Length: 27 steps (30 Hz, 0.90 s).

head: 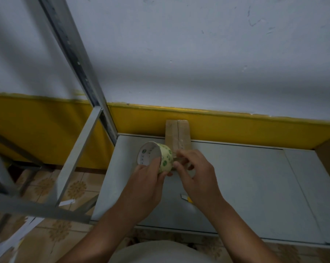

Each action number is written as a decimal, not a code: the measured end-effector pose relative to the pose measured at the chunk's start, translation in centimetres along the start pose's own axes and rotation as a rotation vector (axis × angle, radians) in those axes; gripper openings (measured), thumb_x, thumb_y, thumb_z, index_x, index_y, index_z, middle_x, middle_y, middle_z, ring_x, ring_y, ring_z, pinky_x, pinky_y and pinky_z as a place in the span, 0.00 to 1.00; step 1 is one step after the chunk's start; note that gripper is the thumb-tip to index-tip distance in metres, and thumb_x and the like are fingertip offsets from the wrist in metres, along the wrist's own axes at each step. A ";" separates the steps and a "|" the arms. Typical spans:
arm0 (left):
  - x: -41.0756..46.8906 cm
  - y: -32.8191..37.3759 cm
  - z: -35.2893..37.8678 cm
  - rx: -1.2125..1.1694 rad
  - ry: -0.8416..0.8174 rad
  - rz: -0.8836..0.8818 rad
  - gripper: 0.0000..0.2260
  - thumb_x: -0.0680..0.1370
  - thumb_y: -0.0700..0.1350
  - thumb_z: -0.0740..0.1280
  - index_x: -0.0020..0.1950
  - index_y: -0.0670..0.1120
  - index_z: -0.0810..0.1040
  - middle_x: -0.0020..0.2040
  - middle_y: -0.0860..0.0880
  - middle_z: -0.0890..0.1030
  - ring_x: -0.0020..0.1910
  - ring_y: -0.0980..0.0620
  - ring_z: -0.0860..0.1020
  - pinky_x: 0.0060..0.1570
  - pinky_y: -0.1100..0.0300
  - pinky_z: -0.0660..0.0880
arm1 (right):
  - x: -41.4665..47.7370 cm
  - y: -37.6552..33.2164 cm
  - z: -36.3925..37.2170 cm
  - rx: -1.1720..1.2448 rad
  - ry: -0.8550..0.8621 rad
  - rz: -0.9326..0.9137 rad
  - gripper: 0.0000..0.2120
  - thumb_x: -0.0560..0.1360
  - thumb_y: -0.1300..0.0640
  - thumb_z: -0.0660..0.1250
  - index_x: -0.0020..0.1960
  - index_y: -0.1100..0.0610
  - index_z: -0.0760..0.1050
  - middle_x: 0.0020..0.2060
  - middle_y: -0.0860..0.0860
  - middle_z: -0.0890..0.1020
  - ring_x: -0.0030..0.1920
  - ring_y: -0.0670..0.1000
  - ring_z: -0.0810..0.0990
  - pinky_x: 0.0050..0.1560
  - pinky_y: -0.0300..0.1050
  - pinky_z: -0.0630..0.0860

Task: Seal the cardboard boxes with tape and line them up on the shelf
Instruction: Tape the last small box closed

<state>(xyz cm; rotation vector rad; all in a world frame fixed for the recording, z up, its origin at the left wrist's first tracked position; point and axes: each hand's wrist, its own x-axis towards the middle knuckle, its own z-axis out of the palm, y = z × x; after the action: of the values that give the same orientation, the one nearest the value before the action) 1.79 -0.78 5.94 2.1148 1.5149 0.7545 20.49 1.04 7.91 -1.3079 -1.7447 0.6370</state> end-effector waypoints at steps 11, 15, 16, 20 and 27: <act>0.0 0.4 -0.2 -0.119 0.009 -0.040 0.16 0.87 0.56 0.58 0.70 0.49 0.71 0.51 0.52 0.82 0.47 0.51 0.81 0.44 0.45 0.78 | 0.4 -0.1 0.1 -0.037 0.057 -0.135 0.06 0.77 0.60 0.75 0.53 0.58 0.85 0.48 0.49 0.83 0.50 0.40 0.80 0.52 0.30 0.75; 0.2 0.2 -0.3 -0.133 -0.007 -0.056 0.18 0.87 0.57 0.57 0.71 0.49 0.71 0.51 0.52 0.83 0.47 0.51 0.81 0.44 0.44 0.78 | 0.8 -0.1 -0.4 -0.060 0.004 -0.140 0.08 0.78 0.59 0.74 0.56 0.57 0.84 0.51 0.47 0.82 0.53 0.43 0.80 0.54 0.35 0.77; 0.2 0.3 -0.3 -0.138 -0.013 -0.059 0.18 0.87 0.57 0.57 0.71 0.49 0.71 0.52 0.52 0.83 0.47 0.51 0.81 0.44 0.44 0.78 | 0.8 0.0 -0.4 -0.062 0.007 -0.144 0.07 0.78 0.59 0.74 0.56 0.57 0.84 0.50 0.47 0.82 0.52 0.43 0.80 0.53 0.36 0.77; -0.2 0.7 -0.1 -0.208 -0.009 -0.072 0.12 0.87 0.52 0.61 0.68 0.49 0.73 0.50 0.54 0.83 0.46 0.54 0.82 0.43 0.45 0.79 | 0.7 0.3 0.1 -0.071 0.038 -0.142 0.04 0.78 0.61 0.74 0.52 0.58 0.84 0.47 0.49 0.83 0.49 0.44 0.81 0.50 0.36 0.78; -0.2 1.3 0.0 -0.292 0.040 -0.083 0.06 0.86 0.47 0.62 0.62 0.51 0.74 0.47 0.54 0.83 0.43 0.53 0.82 0.40 0.44 0.79 | 0.5 -0.2 1.2 -0.050 0.073 -0.096 0.03 0.79 0.65 0.71 0.50 0.60 0.82 0.46 0.50 0.81 0.47 0.42 0.78 0.48 0.25 0.70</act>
<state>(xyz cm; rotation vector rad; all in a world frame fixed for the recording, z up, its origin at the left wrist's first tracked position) 2.72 -1.34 6.73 1.8222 1.4066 0.9308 19.36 1.52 7.58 -1.2578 -1.7623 0.4887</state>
